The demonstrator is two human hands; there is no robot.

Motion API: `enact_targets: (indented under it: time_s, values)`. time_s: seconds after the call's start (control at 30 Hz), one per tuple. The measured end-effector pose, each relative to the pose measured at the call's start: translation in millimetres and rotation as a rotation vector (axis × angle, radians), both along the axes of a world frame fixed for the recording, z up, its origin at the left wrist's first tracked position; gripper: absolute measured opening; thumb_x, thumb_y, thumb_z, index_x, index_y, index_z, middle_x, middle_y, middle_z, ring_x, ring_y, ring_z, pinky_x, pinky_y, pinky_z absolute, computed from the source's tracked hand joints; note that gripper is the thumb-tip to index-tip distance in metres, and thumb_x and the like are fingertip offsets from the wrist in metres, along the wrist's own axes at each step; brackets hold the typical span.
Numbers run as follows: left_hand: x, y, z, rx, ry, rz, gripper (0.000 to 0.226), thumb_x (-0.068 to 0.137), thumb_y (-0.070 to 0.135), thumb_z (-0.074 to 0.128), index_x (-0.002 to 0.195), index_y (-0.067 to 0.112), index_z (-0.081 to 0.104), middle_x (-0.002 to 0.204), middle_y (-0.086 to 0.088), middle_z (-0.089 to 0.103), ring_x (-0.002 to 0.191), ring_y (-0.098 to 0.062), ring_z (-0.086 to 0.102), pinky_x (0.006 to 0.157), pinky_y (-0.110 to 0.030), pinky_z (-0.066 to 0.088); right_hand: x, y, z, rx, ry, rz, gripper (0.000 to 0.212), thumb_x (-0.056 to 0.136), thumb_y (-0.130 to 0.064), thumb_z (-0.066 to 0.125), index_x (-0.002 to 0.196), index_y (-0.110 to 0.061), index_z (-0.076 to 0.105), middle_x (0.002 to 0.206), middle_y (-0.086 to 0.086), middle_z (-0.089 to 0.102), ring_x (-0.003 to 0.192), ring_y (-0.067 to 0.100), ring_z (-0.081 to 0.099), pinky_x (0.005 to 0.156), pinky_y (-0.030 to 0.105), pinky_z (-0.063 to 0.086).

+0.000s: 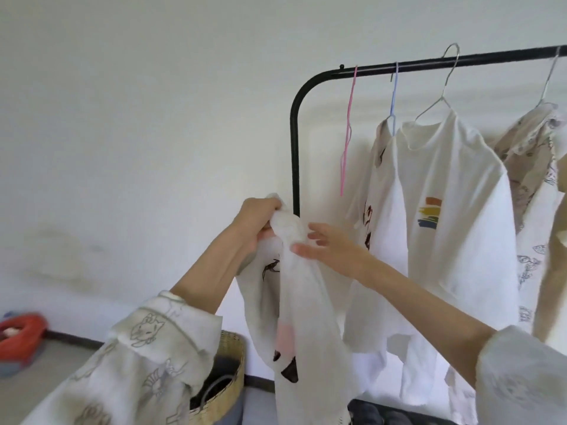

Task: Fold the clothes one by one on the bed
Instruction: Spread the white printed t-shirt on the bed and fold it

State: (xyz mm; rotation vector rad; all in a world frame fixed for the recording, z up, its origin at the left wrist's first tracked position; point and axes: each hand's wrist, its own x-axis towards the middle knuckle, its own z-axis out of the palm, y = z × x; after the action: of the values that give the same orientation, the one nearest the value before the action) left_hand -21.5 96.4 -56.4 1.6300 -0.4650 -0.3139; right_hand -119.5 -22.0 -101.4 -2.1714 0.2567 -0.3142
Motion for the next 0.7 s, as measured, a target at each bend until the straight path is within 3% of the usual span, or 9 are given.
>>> enact_targets:
  time_s: [0.1, 0.17, 0.23, 0.3, 0.37, 0.47, 0.53, 0.63, 0.7]
  values:
    - [-19, 32, 3, 0.033, -0.063, -0.004, 0.008, 0.083, 0.006, 0.046, 0.078, 0.006, 0.053, 0.066, -0.006, 0.049, 0.052, -0.013, 0.051, 0.042, -0.014, 0.042, 11, 33, -4, -0.145, -0.082, 0.123, 0.043, 0.08, -0.038, 0.066, 0.118, -0.02, 0.056, 0.106, -0.004, 0.064, 0.097, 0.01, 0.059, 0.084, 0.021, 0.046]
    - [-29, 54, 6, 0.027, -0.099, 0.022, 0.011, 0.085, 0.008, 0.048, 0.075, 0.007, 0.052, 0.067, -0.004, 0.051, 0.062, -0.015, 0.053, 0.051, -0.018, 0.047, 10, 51, 2, -0.156, -0.172, 0.059, 0.005, 0.09, -0.016, 0.052, 0.087, -0.013, 0.055, 0.074, -0.003, 0.055, 0.066, 0.011, 0.05, 0.056, 0.012, 0.037]
    - [-39, 86, 8, 0.052, -0.175, 0.037, 0.018, 0.088, 0.016, 0.05, 0.071, 0.013, 0.053, 0.07, -0.001, 0.053, 0.068, -0.016, 0.052, 0.061, -0.02, 0.046, 7, 71, 7, -0.111, -0.251, 0.05, 0.027, 0.092, -0.007, 0.041, 0.067, -0.014, 0.044, 0.06, -0.004, 0.04, 0.053, 0.012, 0.033, 0.044, 0.015, 0.026]
    - [-52, 119, 7, 0.089, -0.27, 0.056, 0.022, 0.093, 0.029, 0.05, 0.076, 0.019, 0.059, 0.079, 0.002, 0.061, 0.074, -0.013, 0.057, 0.071, -0.022, 0.045, 3, 91, 14, -0.06, -0.278, 0.093, 0.027, 0.093, -0.006, 0.038, 0.068, -0.013, 0.046, 0.061, -0.004, 0.04, 0.053, 0.011, 0.031, 0.042, 0.014, 0.023]
    - [-64, 150, -2, 0.113, -0.307, 0.101, 0.019, 0.093, 0.038, 0.053, 0.095, 0.022, 0.062, 0.093, 0.007, 0.064, 0.086, -0.005, 0.06, 0.074, -0.017, 0.044, -2, 108, 18, -0.028, -0.294, 0.134, 0.021, 0.093, -0.005, 0.039, 0.076, -0.009, 0.051, 0.067, -0.001, 0.044, 0.056, 0.011, 0.033, 0.042, 0.014, 0.023]
    - [-80, 194, -33, 0.24, -0.247, 0.103, 0.041, 0.088, 0.041, 0.06, 0.124, 0.025, 0.05, 0.114, 0.01, 0.058, 0.107, -0.004, 0.055, 0.084, -0.018, 0.042, -13, 133, 21, 0.077, -0.314, 0.189, 0.02, 0.09, -0.003, 0.041, 0.098, 0.005, 0.057, 0.082, 0.008, 0.051, 0.07, 0.015, 0.04, 0.053, 0.02, 0.028]
    - [-95, 223, -62, 0.304, -0.165, 0.149, 0.06, 0.085, 0.04, 0.065, 0.137, 0.026, 0.038, 0.126, 0.009, 0.05, 0.119, -0.007, 0.047, 0.094, -0.022, 0.037, -28, 153, 17, 0.165, -0.292, 0.217, 0.024, 0.089, -0.004, 0.043, 0.103, 0.005, 0.059, 0.085, 0.015, 0.054, 0.077, 0.015, 0.043, 0.062, 0.025, 0.032]
    - [-116, 253, -94, 0.42, -0.162, 0.464, 0.084, 0.066, 0.046, 0.074, 0.137, 0.027, 0.035, 0.132, 0.001, 0.044, 0.128, -0.018, 0.04, 0.107, -0.034, 0.034, -50, 183, 11, 0.298, -0.277, 0.277, 0.02, 0.087, -0.008, 0.047, 0.098, 0.0, 0.062, 0.086, 0.009, 0.058, 0.081, 0.014, 0.048, 0.073, 0.029, 0.035]
    - [-143, 275, -104, 0.48, -0.241, 0.643, 0.08, 0.063, 0.043, 0.073, 0.134, 0.029, 0.039, 0.132, -0.002, 0.039, 0.129, -0.021, 0.032, 0.108, -0.033, 0.028, -69, 212, 12, 0.402, -0.28, 0.334, 0.018, 0.085, -0.009, 0.05, 0.094, -0.001, 0.063, 0.087, 0.002, 0.059, 0.082, 0.012, 0.051, 0.074, 0.029, 0.04]
